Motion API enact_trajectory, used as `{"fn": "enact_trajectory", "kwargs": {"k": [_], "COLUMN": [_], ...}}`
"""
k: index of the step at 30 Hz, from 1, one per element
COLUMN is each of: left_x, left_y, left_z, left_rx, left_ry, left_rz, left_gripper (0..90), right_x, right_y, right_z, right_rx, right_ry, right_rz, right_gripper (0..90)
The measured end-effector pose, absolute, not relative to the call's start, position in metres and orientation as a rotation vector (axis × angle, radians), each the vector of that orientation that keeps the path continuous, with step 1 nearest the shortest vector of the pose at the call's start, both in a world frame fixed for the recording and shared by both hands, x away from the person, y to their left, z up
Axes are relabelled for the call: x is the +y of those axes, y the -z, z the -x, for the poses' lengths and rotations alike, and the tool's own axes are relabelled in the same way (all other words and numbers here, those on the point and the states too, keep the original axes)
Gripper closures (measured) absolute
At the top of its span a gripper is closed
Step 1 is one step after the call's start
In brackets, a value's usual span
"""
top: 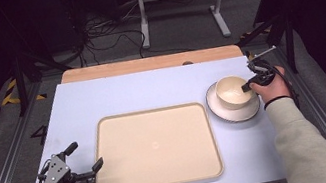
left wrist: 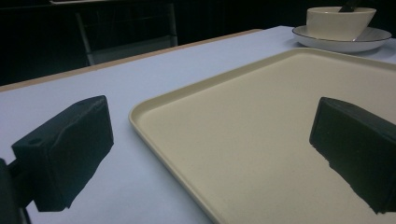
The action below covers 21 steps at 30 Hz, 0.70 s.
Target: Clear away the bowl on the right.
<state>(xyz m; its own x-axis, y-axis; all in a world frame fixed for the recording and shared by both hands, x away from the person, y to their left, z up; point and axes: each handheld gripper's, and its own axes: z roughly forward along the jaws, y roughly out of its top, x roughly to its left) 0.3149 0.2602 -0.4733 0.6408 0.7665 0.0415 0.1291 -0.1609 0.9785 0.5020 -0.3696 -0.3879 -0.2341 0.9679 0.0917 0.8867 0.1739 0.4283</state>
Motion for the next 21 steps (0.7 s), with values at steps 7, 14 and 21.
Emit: {"fn": "enact_trajectory", "kwargs": {"k": [7, 14, 21], "left_x": [0.26, 0.26, 0.26], "left_y": [0.473, 0.473, 0.473], "left_z": [-0.315, -0.315, -0.315], "left_rx": [0.743, 0.743, 0.744], "left_ry": [-0.664, -0.663, -0.663], "left_rz": [-1.665, -1.665, -1.665], "left_gripper": [0.3, 0.3, 0.3], "right_x": [-0.369, -0.37, -0.368], "right_y": [0.386, 0.383, 0.377], "right_z": [-0.501, -0.497, -0.493], "right_rx": [2.214, 2.167, 2.136], "right_ry": [-0.6, -0.627, -0.658], "right_rz": [-1.849, -1.927, -1.945], "right_gripper": [83.8, 84.8, 83.6]}}
